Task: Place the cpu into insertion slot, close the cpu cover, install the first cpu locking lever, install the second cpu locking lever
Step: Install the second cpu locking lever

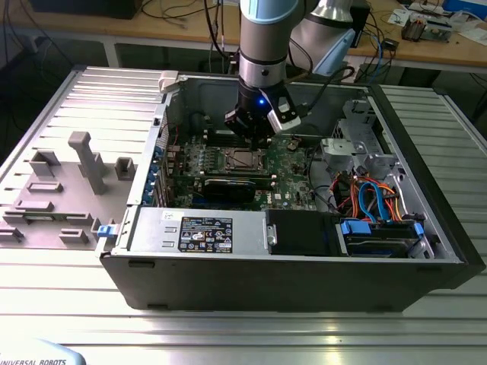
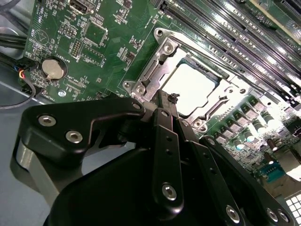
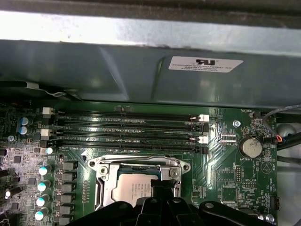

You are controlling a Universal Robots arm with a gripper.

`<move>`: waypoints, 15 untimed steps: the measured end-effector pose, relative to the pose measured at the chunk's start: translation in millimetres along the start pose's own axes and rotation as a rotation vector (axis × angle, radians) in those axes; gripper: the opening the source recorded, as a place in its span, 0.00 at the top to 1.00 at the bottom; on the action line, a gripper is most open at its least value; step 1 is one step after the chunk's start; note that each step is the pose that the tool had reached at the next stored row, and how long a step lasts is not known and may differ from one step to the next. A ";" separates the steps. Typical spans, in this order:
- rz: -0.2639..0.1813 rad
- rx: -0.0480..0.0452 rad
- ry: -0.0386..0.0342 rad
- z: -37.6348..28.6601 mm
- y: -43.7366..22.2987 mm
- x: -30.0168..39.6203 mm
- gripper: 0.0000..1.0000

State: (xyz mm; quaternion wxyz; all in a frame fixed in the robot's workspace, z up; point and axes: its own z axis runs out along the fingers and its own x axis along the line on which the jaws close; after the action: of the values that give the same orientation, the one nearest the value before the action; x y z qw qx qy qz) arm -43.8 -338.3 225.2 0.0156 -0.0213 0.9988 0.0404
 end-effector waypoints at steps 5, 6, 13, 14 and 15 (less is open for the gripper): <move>0.000 -0.0003 -0.0002 -6.6 0.1 -0.3 0.89; 0.000 -0.0002 0.0000 -6.7 -0.6 -0.2 0.89; 0.000 -0.0002 -0.0001 -7.2 -7.8 0.2 0.89; 0.000 -0.0001 0.0000 -7.2 -7.9 0.1 0.89; 0.000 -0.0001 0.0000 -7.2 -7.9 0.1 0.89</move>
State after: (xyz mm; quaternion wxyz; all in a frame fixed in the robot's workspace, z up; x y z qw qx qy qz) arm -43.8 -346.8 231.8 0.0156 -0.0213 0.9988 0.0405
